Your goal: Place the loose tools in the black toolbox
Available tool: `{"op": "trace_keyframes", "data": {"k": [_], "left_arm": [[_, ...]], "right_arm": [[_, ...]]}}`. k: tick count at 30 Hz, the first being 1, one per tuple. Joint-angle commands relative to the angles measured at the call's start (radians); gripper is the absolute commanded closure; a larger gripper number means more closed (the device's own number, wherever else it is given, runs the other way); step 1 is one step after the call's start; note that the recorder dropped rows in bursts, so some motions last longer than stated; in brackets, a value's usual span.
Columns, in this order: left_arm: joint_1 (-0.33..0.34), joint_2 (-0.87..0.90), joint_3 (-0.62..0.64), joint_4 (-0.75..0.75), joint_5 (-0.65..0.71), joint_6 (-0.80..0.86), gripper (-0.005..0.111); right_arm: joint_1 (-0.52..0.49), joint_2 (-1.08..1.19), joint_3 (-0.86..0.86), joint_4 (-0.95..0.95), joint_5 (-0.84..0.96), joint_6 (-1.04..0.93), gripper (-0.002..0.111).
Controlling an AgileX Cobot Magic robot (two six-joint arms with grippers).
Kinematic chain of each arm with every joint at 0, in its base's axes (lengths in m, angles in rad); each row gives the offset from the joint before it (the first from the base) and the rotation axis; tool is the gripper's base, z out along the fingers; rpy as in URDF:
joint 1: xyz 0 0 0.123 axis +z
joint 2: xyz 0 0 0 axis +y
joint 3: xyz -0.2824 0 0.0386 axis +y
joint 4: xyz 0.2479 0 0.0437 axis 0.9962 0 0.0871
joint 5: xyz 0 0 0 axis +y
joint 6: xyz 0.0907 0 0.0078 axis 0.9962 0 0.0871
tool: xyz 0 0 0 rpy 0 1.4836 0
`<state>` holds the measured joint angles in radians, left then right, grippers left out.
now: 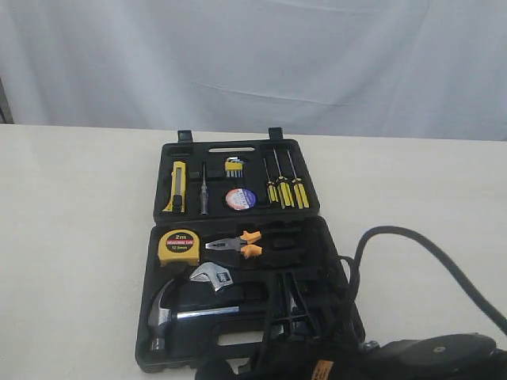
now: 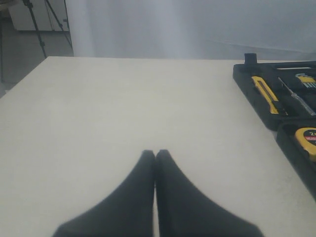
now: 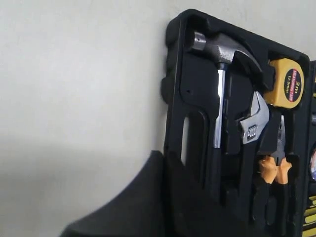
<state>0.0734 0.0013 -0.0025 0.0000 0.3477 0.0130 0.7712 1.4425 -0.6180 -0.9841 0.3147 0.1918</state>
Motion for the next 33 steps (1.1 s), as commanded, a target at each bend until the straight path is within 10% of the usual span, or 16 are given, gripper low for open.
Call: {"op": "trace_keyframes", "data": {"k": [1, 7, 15, 33], "left_arm": [[-0.005, -0.001, 0.003, 0.0, -0.005, -0.006, 0.107], [-0.005, -0.001, 0.003, 0.0, -0.005, -0.006, 0.107], [-0.005, -0.001, 0.003, 0.0, -0.005, -0.006, 0.107], [-0.005, -0.001, 0.003, 0.0, -0.005, -0.006, 0.107]], "right_arm": [[-0.001, -0.007, 0.005, -0.009, -0.011, 0.009, 0.108], [-0.001, 0.018, 0.005, -0.009, 0.0, -0.009, 0.102], [-0.001, 0.039, 0.005, -0.013, 0.004, -0.005, 0.047], [-0.001, 0.133, 0.003, -0.264, 0.035, 0.2, 0.05]]}}
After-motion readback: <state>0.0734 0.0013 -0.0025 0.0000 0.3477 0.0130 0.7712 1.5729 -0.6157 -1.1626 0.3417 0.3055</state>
